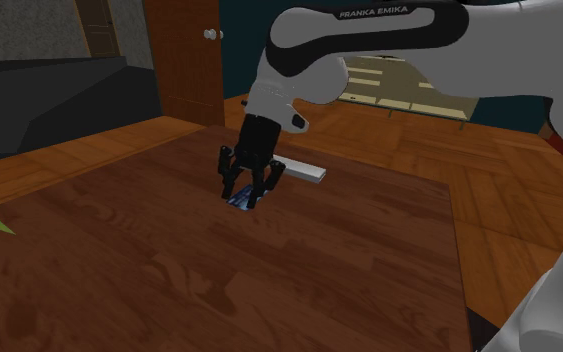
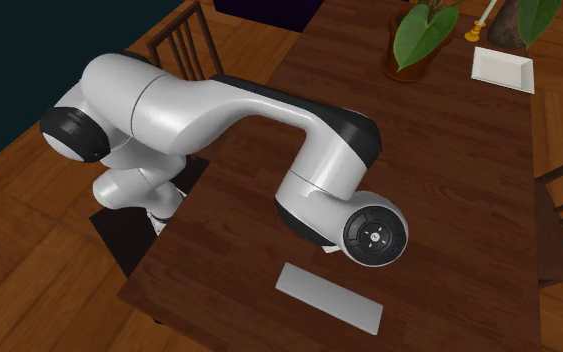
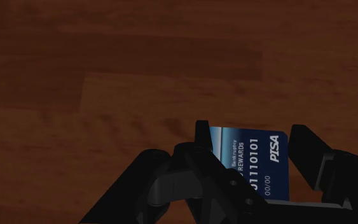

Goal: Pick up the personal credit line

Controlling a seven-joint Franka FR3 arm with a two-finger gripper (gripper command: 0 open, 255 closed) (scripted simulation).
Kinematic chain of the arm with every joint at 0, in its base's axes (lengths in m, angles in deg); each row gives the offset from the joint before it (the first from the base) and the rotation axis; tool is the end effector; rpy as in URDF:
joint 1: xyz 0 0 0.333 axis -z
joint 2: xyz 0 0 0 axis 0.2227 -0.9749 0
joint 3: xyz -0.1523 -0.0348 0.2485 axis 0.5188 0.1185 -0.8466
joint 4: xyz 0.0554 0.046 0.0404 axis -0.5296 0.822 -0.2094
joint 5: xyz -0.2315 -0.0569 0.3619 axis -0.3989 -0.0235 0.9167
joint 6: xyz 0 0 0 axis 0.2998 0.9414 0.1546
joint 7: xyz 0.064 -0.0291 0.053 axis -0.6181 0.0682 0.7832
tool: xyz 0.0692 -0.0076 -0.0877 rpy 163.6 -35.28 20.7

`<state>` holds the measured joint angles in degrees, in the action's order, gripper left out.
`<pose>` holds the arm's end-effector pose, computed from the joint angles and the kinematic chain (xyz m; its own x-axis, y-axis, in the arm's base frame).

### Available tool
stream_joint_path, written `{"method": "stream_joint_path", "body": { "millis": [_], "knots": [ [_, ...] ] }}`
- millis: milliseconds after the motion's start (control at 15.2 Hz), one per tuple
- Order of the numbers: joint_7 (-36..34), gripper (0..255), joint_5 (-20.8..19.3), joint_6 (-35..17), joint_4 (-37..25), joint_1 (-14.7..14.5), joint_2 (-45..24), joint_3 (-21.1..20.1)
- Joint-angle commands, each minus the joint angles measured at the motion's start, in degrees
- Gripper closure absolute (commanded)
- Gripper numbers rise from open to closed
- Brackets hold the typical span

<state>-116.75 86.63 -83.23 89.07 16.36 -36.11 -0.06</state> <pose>0.5665 0.2528 0.5091 0.3272 -0.7676 -0.5511 -0.9209 -0.3897 -0.0040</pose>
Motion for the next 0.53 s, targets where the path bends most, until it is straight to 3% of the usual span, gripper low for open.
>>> {"method": "stream_joint_path", "body": {
  "millis": [0,462],
  "knots": [
    [-0.68,255,-0.11,1.2,-1.37,0.04,-0.01,0.03],
    [-3.31,255,-0.54,5.68,-6.93,0.14,-0.41,0.09]
  ]
}}
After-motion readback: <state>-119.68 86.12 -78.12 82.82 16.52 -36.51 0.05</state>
